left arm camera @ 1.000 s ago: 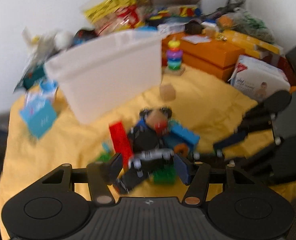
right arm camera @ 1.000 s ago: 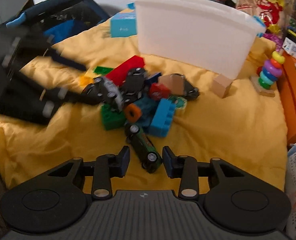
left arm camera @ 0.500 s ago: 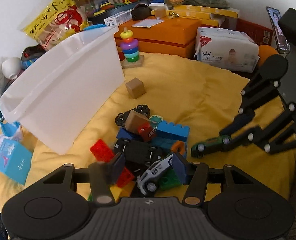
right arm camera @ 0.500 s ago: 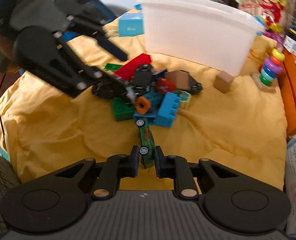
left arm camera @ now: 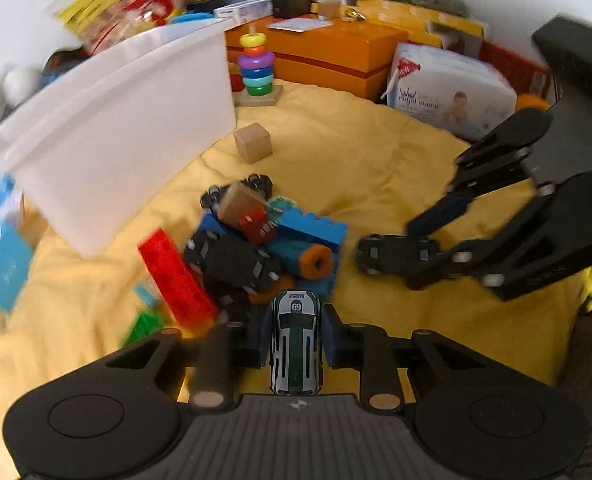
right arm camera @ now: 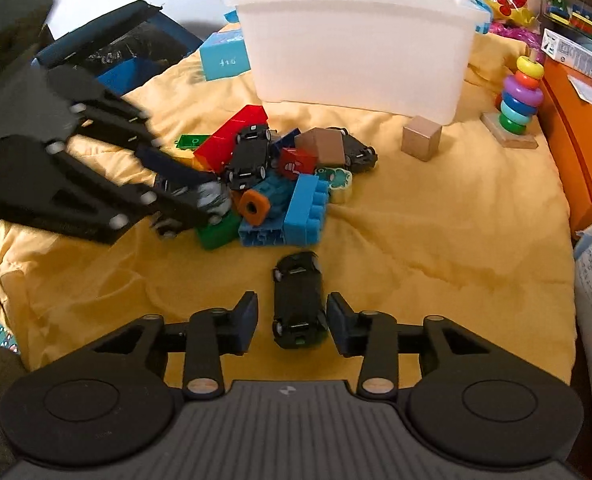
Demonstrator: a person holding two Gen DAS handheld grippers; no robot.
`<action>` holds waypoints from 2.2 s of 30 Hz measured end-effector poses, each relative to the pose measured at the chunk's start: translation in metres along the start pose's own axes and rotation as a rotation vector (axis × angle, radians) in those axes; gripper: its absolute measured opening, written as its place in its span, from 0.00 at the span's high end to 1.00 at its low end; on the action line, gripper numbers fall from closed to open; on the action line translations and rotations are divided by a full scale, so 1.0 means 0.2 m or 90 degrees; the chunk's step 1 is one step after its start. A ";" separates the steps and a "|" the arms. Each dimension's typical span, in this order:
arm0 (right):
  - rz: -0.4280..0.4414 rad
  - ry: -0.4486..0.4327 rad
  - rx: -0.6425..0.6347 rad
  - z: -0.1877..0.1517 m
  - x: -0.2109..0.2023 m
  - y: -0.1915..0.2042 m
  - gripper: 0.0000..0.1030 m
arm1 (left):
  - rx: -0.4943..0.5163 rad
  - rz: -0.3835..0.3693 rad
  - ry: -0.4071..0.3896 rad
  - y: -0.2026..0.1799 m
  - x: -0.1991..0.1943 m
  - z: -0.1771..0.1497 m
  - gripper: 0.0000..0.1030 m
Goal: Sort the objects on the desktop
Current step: 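Grasp the white-green toy car with the left gripper while the right reaches the green car, then grasp the green toy car with the right gripper and lift it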
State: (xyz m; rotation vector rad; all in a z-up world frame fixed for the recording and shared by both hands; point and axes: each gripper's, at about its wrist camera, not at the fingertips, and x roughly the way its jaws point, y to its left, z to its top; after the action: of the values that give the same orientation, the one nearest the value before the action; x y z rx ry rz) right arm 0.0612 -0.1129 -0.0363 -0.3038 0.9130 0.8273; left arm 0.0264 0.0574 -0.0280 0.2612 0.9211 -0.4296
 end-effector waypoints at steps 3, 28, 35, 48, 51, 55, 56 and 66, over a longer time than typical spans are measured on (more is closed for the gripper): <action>0.002 0.008 0.015 0.00 0.04 -0.02 0.61 | -0.082 -0.037 0.009 -0.03 -0.07 -0.06 0.72; -0.118 -0.008 -0.103 -0.01 -0.05 0.03 0.81 | -0.205 0.004 -0.028 -0.08 0.11 -0.10 0.71; -0.198 0.031 -0.297 -0.10 0.05 0.19 0.73 | -0.218 -0.003 -0.039 -0.11 -0.07 -0.14 0.71; -0.057 -0.023 -0.113 -0.01 -0.07 0.09 0.59 | -0.191 0.034 -0.035 -0.21 -0.05 -0.17 0.57; -0.052 -0.004 -0.083 -0.01 -0.03 0.06 0.59 | -0.161 0.052 -0.033 -0.24 -0.01 -0.16 0.57; -0.050 0.021 -0.047 -0.05 0.05 0.04 0.60 | -0.159 0.052 -0.018 -0.23 0.03 -0.16 0.57; -0.054 0.027 -0.048 -0.07 0.06 0.04 0.60 | -0.168 0.042 -0.010 -0.22 0.05 -0.17 0.58; -0.041 -0.024 -0.061 0.01 -0.07 0.05 0.68 | -0.203 0.029 -0.062 -0.15 -0.12 -0.10 0.69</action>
State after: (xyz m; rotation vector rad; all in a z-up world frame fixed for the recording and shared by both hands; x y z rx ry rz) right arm 0.0497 -0.1128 -0.0228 -0.3986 0.8250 0.8157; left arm -0.0141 0.0445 -0.0220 -0.0300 0.8725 -0.2456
